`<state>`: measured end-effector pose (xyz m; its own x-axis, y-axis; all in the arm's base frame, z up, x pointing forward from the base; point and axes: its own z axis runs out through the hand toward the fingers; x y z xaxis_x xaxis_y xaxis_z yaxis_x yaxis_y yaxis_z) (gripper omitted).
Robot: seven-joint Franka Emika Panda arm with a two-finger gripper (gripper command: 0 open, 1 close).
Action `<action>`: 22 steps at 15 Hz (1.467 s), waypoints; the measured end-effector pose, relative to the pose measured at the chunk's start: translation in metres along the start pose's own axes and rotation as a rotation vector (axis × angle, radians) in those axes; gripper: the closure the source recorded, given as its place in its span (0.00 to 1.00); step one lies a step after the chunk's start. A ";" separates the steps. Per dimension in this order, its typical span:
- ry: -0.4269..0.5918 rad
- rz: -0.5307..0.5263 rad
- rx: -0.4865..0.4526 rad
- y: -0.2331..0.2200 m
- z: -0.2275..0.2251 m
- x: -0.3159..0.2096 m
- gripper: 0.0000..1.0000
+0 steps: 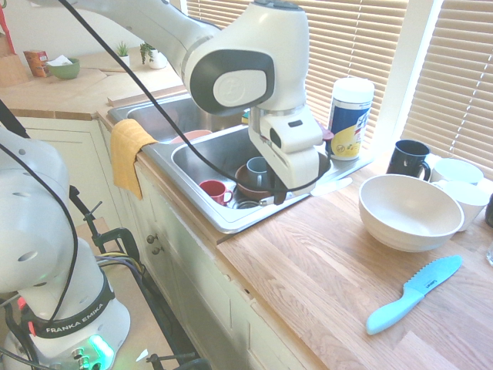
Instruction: Put the knife into the sink
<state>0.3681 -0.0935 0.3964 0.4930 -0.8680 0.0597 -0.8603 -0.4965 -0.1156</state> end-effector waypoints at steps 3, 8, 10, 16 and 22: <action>0.017 -0.110 0.004 -0.033 -0.018 -0.037 1.00; 0.057 -0.238 -0.012 -0.106 -0.022 -0.118 1.00; 0.061 -0.252 -0.025 -0.125 -0.010 -0.133 1.00; 0.115 -0.228 -0.016 -0.159 0.049 -0.140 1.00; 0.121 -0.239 -0.059 -0.176 0.118 -0.161 1.00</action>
<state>0.4560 0.1344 0.2904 0.6666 -0.7191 0.1966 -0.7295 -0.6835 -0.0265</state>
